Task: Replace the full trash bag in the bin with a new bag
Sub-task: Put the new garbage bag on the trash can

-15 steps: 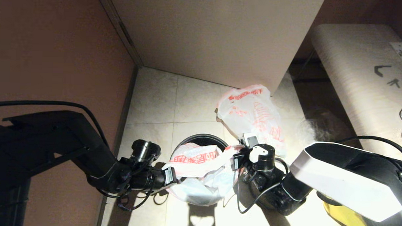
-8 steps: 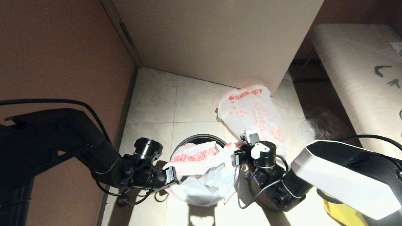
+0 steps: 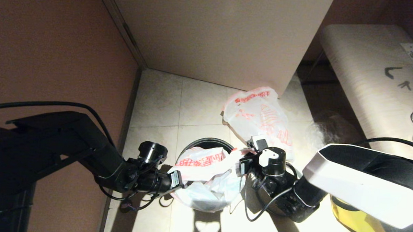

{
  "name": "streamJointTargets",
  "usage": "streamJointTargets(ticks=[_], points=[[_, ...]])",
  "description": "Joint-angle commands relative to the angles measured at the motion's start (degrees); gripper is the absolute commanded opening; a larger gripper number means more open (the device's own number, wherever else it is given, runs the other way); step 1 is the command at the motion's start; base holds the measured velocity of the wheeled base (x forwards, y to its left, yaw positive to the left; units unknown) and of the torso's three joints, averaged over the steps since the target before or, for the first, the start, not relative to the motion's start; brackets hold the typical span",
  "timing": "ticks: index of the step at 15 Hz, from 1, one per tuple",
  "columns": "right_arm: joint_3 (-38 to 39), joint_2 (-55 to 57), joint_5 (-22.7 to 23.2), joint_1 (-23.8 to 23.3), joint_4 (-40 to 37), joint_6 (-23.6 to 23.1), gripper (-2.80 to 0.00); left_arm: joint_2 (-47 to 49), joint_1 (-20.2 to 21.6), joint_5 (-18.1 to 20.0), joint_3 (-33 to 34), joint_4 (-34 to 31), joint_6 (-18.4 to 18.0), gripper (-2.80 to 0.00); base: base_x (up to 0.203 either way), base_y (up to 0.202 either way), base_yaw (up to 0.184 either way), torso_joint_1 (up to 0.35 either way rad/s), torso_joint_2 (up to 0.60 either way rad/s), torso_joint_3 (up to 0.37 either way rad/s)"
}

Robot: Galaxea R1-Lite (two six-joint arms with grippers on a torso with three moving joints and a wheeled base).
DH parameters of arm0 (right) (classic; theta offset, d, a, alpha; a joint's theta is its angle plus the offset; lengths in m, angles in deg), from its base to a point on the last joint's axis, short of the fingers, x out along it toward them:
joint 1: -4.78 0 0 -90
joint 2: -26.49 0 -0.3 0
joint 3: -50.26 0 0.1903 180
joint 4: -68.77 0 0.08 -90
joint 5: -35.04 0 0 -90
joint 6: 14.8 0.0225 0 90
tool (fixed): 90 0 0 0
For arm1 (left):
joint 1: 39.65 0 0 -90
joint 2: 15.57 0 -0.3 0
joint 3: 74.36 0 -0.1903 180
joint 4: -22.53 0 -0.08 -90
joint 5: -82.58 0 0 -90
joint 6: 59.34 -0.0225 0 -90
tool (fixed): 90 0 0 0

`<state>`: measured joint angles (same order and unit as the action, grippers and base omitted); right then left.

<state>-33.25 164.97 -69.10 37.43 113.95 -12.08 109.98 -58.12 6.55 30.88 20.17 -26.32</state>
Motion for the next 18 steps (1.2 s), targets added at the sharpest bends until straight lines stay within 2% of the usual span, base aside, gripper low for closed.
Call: streamJointTargets(ticks=[1, 3, 6, 11, 15, 18], points=[[7.0, -6.9, 0.0, 1.5, 0.4, 0.7, -2.80, -0.1, 0.0, 0.1, 0.1, 0.3, 0.3, -2.80, 0.000, 0.000, 0.000, 0.000, 0.00, 0.000], [13.6, -9.3, 0.0, 4.0, 0.4, 1.3, -2.80, -0.3, 0.0, 0.2, 0.0, 0.3, 0.3, -2.80, 0.000, 0.000, 0.000, 0.000, 0.00, 0.000], [14.3, -8.5, 0.0, 9.5, -0.2, 1.4, -2.80, -0.5, -0.2, 0.4, -0.1, 0.3, 0.3, -2.80, 0.000, 0.000, 0.000, 0.000, 0.00, 0.000], [7.2, -0.4, 1.3, 13.0, -4.0, 1.2, -2.80, -0.3, -0.1, 0.4, -0.6, 0.3, 0.7, -2.80, 0.000, 0.000, 0.000, 0.000, 0.00, 0.000], [0.5, 3.5, 3.6, 13.1, -7.0, 0.8, -2.80, -0.3, 0.0, 0.4, -0.9, 0.3, 0.6, -2.80, 0.000, 0.000, 0.000, 0.000, 0.00, 0.000], [-7.3, 5.2, 3.8, 12.8, -8.8, 0.7, -2.80, -0.3, -0.1, 0.4, -1.0, 0.0, 0.6, -2.80, 0.000, 0.000, 0.000, 0.000, 0.00, 0.000]])
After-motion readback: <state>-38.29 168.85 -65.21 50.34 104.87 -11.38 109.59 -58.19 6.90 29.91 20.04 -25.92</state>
